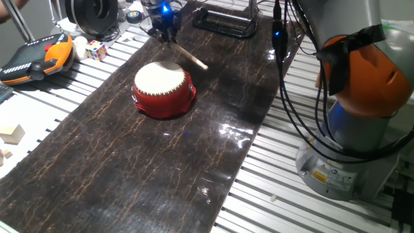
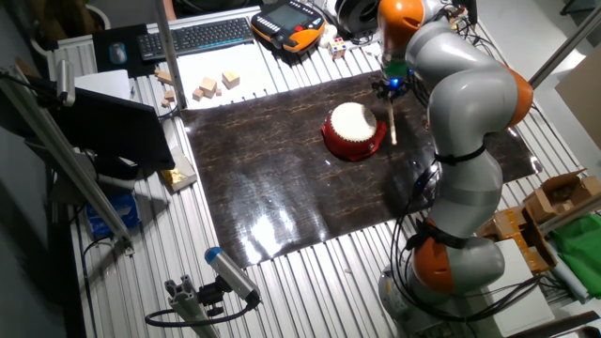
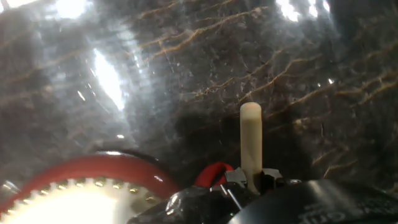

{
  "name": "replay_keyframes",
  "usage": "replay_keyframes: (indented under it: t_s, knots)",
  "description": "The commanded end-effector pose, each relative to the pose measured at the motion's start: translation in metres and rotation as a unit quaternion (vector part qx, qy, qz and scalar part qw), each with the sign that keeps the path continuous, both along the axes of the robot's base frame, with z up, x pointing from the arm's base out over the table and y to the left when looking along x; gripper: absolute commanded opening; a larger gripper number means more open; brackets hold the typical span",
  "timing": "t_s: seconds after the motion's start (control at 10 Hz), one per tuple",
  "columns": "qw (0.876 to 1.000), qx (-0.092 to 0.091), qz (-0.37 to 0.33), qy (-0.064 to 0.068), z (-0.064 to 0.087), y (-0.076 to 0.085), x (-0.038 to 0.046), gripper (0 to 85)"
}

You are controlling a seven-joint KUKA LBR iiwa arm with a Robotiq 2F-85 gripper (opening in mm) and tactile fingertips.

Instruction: Play the drum

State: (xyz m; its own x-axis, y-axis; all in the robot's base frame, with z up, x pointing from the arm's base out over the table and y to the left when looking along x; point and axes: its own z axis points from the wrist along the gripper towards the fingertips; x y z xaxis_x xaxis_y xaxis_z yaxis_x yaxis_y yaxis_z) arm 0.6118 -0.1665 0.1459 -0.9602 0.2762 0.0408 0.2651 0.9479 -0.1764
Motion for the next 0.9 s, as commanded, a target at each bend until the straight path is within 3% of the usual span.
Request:
replay_keyframes:
  t_s: [0.0,0.3,0.5,0.8]
  knots:
    - [1.000,0.002,0.001,0.004,-0.001,0.000,-0.0001,0.7]
    - [1.000,0.011,0.007,0.008,-0.011,-0.005,-0.0023,0.7]
    - [1.000,0.008,0.007,0.002,-0.022,-0.004,-0.0040,0.7]
    - [0.999,0.027,0.020,0.005,-0.041,-0.014,-0.0061,0.7]
